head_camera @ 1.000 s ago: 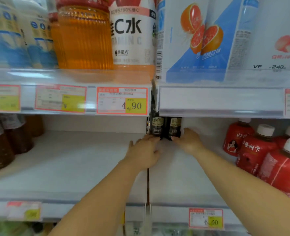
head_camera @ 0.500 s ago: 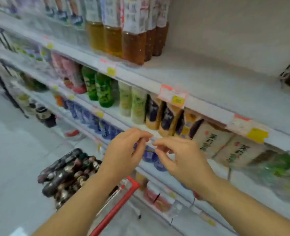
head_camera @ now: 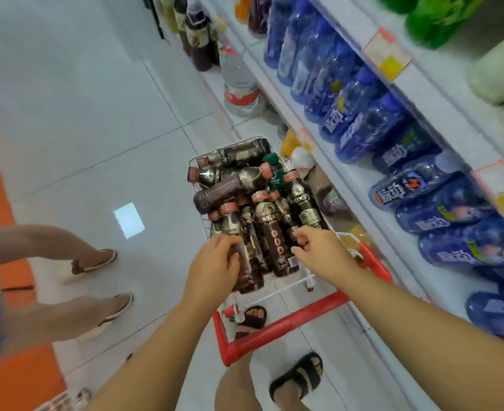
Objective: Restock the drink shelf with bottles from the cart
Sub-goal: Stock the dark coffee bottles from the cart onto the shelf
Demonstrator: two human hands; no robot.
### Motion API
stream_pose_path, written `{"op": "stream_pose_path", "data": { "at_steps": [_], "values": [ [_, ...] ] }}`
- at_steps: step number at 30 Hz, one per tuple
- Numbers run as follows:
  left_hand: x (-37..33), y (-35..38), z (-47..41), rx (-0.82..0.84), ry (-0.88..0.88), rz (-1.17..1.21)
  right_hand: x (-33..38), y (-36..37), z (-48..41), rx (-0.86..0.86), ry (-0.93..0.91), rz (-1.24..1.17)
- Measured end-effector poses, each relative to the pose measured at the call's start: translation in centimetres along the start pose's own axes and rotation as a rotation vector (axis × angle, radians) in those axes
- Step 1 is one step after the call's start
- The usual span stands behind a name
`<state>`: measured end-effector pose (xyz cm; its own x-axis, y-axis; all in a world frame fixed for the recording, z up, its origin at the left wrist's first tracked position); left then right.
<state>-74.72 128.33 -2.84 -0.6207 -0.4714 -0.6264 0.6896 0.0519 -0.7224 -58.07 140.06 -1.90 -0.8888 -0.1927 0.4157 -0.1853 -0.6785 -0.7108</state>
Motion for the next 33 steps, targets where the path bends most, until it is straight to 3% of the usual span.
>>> {"op": "stream_pose_path", "data": {
  "at_steps": [4,9,13,19,27,33],
  "values": [
    [2.6,1.7,-1.5,0.067,-0.07,0.022,0.6,4.3,-4.1,0.096,0.119,-0.127],
    [4.7,4.8,-2.3,0.116,-0.225,0.171,-0.1,6.8,-6.1,0.041,0.197,-0.184],
    [4.6,7.0,-2.9,0.071,-0.399,0.37,-1.1,6.2,-6.9,0.059,0.204,-0.23],
    [3.1,8.9,-3.6,0.014,-0.539,0.429,-1.8,5.1,-5.8,0.197,0.214,-0.357],
    [-1.5,4.3,0.0,0.077,-0.435,0.624,-0.9,-1.9,1.7,0.241,0.242,-0.827],
    [-14.6,-1.2,4.0,-0.148,-0.041,0.692,-0.8,-11.4,10.3,-0.011,0.076,-0.97]
  ]
}}
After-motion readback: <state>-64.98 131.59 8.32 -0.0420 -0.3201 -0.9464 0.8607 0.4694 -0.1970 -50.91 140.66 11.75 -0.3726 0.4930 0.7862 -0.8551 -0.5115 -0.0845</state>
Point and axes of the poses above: each hand's wrist, its own z-axis away from the middle knuckle, its own y-axis out of the palm, x = y × z, the point moved 4 cm from there along -z, towards the middle knuckle, and after that the axes turned 1 degree about -x, right-handed, at the moved point
